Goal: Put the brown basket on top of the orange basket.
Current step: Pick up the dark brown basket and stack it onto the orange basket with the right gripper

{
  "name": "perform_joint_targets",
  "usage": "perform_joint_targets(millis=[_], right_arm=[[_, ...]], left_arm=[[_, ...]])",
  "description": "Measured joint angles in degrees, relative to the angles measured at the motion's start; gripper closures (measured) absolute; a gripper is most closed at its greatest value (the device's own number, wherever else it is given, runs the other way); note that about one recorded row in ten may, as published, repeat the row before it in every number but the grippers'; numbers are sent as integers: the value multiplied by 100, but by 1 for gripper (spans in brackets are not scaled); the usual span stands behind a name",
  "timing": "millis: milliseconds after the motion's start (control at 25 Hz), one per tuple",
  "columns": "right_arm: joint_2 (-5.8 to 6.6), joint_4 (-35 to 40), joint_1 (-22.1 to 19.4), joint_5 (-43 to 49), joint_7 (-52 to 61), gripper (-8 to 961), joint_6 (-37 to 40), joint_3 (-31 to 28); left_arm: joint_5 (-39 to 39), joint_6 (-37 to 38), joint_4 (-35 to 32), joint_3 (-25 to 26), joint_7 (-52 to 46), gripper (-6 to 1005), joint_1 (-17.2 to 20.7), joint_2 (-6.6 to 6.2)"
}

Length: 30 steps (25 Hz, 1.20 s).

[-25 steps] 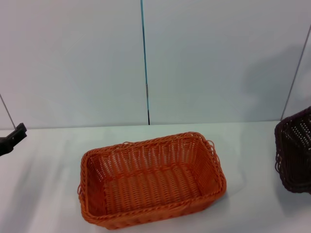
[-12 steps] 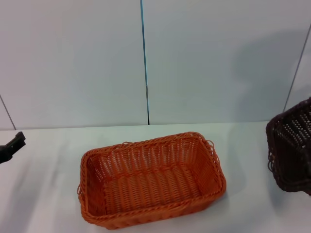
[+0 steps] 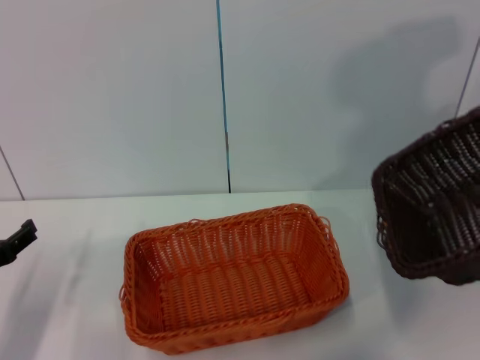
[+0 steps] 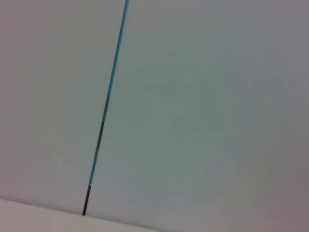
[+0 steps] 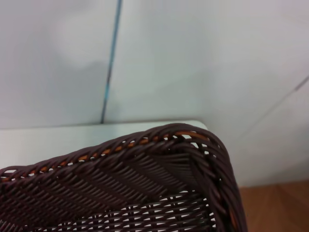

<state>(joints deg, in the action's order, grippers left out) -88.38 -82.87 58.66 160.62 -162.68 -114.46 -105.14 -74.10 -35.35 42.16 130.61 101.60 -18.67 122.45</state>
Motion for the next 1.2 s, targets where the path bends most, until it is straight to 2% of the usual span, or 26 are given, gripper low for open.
perform_joint_targets(millis=[120,360,680,880,1040,1200], right_arm=[[-36,77,186,-26,0,822,-2,36],[-181,335,619,-48,0,822,15,385],[-365,754,1148,-44,3,822,165,447],[-638,954,1528,119,12,822,328,588],[-928,1527,2009,686,16,822,579,860],[-1154,1948,2293,712,17,822,978,923]], left_arm=[[0,2,-5,7,0,64,25,-8],[1,3,-11,2,0,64,41,-14],[1,-4,-52,-42,-16,64,30,-63],[2,-13,-174,-63,-27,64,11,-172],[32,-10,-252,-189,-35,64,8,-278],[52,-14,-289,-262,-40,64,31,-345]])
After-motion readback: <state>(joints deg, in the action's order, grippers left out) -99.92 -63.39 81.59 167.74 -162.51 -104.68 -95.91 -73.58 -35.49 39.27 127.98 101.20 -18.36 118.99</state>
